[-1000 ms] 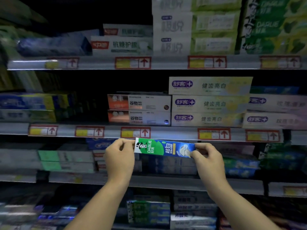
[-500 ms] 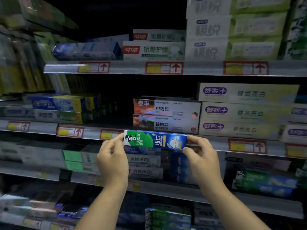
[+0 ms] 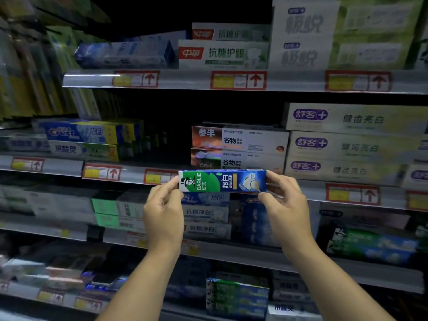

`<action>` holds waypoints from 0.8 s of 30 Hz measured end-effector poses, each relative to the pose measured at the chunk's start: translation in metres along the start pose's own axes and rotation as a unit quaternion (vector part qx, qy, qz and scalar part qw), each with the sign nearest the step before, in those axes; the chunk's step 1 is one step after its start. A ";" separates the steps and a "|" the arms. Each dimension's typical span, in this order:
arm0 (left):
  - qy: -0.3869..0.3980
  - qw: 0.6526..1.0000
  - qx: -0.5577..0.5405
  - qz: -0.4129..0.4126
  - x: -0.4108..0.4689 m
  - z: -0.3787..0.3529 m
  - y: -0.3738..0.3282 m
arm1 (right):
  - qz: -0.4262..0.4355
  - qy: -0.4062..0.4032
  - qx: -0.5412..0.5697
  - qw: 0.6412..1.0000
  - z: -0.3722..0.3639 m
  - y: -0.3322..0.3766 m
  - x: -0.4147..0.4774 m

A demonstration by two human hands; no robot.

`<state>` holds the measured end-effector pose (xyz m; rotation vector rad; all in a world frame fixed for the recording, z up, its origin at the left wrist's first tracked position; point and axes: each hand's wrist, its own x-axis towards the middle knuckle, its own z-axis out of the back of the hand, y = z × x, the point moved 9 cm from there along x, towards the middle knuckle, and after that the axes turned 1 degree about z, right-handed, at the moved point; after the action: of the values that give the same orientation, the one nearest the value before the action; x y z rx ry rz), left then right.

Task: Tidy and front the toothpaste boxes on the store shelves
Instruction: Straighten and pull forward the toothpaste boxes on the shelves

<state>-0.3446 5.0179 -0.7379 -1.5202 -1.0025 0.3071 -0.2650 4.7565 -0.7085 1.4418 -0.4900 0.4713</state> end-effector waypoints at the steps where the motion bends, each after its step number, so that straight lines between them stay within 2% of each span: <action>1: 0.006 1.000 0.001 -0.002 -0.001 -0.003 0.000 | 0.000 -0.004 0.000 1.000 0.004 0.000 0.000; 16: 0.071 0.997 -0.017 -0.022 -0.034 -0.069 -0.018 | 0.009 -0.059 -0.043 0.997 0.078 0.005 0.001; 21: 0.087 0.994 0.061 -0.017 -0.039 -0.077 -0.004 | -0.018 -0.070 -0.048 0.996 0.108 -0.007 -0.003; 24: 0.108 0.990 0.089 0.004 -0.042 -0.075 0.006 | -0.040 -0.038 -0.067 0.996 0.118 -0.017 -0.011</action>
<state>-0.3146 4.9370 -0.7397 -1.3631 -0.7778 0.2260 -0.2678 4.6374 -0.7209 1.3482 -0.5131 0.3135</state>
